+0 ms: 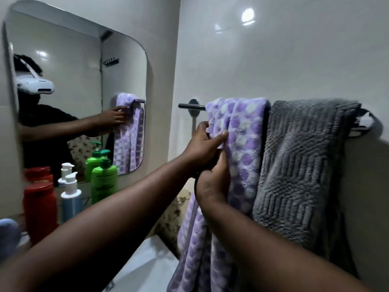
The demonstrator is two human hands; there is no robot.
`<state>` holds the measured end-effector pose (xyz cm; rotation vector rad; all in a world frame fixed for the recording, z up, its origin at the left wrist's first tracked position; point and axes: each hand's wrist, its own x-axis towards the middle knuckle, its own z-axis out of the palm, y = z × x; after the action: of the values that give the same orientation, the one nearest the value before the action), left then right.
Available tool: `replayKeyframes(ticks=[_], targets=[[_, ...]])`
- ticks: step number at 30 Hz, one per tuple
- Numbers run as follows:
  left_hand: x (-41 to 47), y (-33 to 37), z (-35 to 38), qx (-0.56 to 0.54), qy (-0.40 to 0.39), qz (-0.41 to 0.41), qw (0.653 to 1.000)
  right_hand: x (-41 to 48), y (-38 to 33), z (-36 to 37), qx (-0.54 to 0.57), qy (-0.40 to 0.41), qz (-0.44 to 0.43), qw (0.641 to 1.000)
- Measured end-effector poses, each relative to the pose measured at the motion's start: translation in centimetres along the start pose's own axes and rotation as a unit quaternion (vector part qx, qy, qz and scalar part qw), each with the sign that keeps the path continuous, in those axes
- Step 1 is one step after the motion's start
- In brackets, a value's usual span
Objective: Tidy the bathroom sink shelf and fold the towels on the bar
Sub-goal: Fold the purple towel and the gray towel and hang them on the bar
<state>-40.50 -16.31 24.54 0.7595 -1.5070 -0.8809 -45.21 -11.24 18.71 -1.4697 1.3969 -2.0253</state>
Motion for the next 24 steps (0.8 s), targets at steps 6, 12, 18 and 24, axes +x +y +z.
replayKeyframes(ticks=[6, 12, 18, 24], targets=[[-2.0, 0.5, 3.9, 0.063, 0.103, 0.057, 0.991, 0.0, -1.2, -5.5, 0.03, 0.086, -0.123, 0.988], [-9.1, -2.7, 6.4, 0.226, 0.148, 0.118, 0.955, 1.2, -4.7, -8.4, -0.007, 0.04, -0.117, 0.992], [-13.4, -2.5, 7.8, 0.127, 0.011, 0.219, 0.967, 2.6, -6.4, -10.6, -0.256, -0.041, -0.003, 0.966], [-11.6, -0.7, 3.4, 0.187, -0.025, 0.299, 0.935, 0.2, -6.1, -11.3, -0.247, 0.062, 0.006, 0.967]])
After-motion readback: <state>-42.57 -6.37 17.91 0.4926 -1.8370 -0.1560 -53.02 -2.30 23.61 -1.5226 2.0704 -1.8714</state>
